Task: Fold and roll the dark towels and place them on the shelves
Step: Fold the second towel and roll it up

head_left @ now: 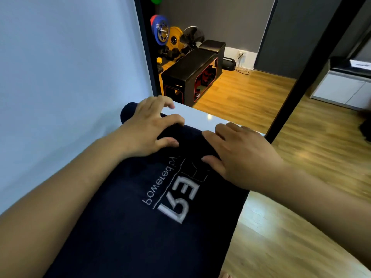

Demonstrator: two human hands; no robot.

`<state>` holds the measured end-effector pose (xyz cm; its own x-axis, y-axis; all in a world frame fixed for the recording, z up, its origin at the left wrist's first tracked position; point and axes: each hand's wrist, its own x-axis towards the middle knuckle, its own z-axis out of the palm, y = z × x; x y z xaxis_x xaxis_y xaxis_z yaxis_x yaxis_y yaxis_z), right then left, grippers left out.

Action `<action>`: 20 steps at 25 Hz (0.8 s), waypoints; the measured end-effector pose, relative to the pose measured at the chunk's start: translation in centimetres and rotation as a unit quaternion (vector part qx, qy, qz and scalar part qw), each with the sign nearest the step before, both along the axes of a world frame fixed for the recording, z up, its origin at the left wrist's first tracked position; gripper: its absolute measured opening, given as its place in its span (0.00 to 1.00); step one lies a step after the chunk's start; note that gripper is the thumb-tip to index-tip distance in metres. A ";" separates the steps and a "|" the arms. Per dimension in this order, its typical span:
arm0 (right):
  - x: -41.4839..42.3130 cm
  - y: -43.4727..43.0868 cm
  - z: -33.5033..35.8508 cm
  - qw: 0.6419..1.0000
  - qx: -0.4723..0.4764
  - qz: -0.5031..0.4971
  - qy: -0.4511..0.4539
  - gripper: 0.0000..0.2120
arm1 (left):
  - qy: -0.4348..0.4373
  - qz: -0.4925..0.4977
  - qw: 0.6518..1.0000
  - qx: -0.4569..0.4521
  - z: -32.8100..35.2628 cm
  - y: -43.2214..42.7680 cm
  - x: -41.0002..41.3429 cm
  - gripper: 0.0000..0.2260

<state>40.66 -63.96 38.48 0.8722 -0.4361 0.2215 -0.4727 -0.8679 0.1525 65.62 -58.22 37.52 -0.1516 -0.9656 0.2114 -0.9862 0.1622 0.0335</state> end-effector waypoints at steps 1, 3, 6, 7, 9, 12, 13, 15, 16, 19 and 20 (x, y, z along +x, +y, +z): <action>0.2 -0.8 0.3 0.999 0.028 -0.012 0.024 0.28 | 0.012 -0.005 0.998 0.055 0.2 -0.8 0.2 0.25; 0.0 -1.2 0.0 0.993 0.087 -0.059 0.062 0.34 | 0.010 -0.024 0.994 0.108 -0.3 -2.1 0.3 0.26; 0.2 -2.0 -0.7 0.988 0.100 -0.080 0.088 0.39 | -0.011 -0.061 0.998 0.027 -1.5 -4.0 0.2 0.26; 0.6 -3.0 -0.8 0.989 0.090 -0.083 0.088 0.39 | -0.037 -0.063 0.997 0.003 -1.9 -4.8 0.2 0.28; 1.4 -5.4 -0.6 0.987 0.074 -0.098 0.104 0.39 | -0.083 -0.047 0.995 -0.013 -2.1 -6.6 0.3 0.30; 1.9 -7.7 -0.2 0.982 0.053 -0.102 0.151 0.40 | -0.082 -0.020 0.996 -0.014 -2.0 -8.5 0.5 0.29; 1.9 -8.0 -0.2 0.982 0.040 -0.100 0.154 0.40 | -0.078 -0.020 0.996 -0.023 -2.3 -8.7 0.5 0.28; 1.6 -7.5 -0.5 0.985 -0.006 -0.094 0.143 0.41 | -0.080 -0.026 0.995 -0.055 -3.1 -8.3 0.5 0.26; 1.4 -7.0 -0.9 0.987 -0.030 -0.090 0.134 0.41 | -0.075 -0.030 0.994 -0.074 -3.7 -7.8 0.5 0.26; 0.6 -4.6 -2.1 0.991 -0.050 -0.078 0.095 0.42 | -0.026 -0.030 0.994 -0.106 -4.8 -4.9 0.1 0.27; 0.4 -3.7 -2.2 0.993 -0.041 -0.076 0.083 0.42 | -0.012 -0.027 0.994 -0.104 -5.0 -3.6 -0.1 0.28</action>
<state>41.08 -67.68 36.26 0.8251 -0.5518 0.1212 -0.5599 -0.7699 0.3063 65.49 -61.85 32.53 -0.2094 -0.8918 0.4011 -0.9760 0.2158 -0.0298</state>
